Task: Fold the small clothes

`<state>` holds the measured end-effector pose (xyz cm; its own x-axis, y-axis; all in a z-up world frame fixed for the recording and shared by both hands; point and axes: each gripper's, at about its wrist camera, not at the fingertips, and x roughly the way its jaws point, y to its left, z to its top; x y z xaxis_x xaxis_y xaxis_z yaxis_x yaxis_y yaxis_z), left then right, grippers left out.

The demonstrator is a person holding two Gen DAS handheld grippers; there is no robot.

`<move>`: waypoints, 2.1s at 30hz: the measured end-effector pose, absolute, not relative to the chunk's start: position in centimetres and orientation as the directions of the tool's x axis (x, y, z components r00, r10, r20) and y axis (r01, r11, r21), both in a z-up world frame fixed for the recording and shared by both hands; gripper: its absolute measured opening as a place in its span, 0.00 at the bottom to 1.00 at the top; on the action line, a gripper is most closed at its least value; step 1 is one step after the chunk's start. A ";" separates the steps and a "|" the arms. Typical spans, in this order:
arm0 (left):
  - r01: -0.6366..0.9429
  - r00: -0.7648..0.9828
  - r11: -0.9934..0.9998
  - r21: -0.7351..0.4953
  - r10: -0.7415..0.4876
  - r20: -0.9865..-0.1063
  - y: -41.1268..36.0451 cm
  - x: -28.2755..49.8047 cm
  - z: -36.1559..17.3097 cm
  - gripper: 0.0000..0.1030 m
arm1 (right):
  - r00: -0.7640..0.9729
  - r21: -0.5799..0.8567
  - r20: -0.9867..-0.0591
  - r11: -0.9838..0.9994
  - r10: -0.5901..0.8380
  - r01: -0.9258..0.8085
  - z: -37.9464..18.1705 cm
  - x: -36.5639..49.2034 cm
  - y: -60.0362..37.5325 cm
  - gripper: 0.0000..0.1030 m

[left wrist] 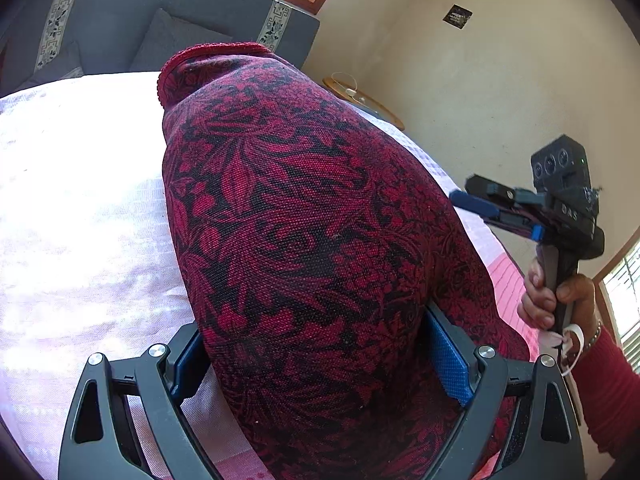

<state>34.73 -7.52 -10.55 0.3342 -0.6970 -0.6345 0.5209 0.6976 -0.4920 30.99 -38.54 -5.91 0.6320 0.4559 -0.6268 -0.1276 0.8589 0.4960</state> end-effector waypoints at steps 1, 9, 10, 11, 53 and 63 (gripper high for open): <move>0.521 0.334 0.697 -0.492 -0.697 -0.634 -7.5 34.7 -10.5 0.90 | 0.615 0.535 -0.616 0.834 0.493 -0.133 -6.6 29.3 -38.8 0.52; 0.517 0.328 0.693 -0.503 -0.703 -0.631 -7.1 35.1 -10.8 0.90 | 0.535 0.699 -0.575 0.712 0.619 -0.072 -11.6 23.0 -38.1 0.67; 0.517 0.328 0.692 -0.504 -0.704 -0.630 -7.0 35.1 -10.9 0.90 | 0.531 0.699 -0.579 0.712 0.618 -0.067 -12.0 23.1 -37.6 0.68; 0.517 0.328 0.692 -0.504 -0.704 -0.630 -7.0 35.1 -10.9 0.90 | 0.522 0.687 -0.594 0.723 0.612 -0.066 -12.3 23.4 -37.1 0.68; 0.496 0.430 0.794 -0.351 -0.576 -0.695 -9.1 34.1 -10.1 0.96 | 0.497 0.629 -0.606 0.757 0.621 -0.178 -12.6 26.6 -32.4 0.45; 0.506 0.513 0.830 -0.235 -0.509 -0.691 -10.9 32.1 -8.8 0.84 | 0.500 0.607 -0.619 0.773 0.606 -0.184 -12.4 26.4 -32.3 0.40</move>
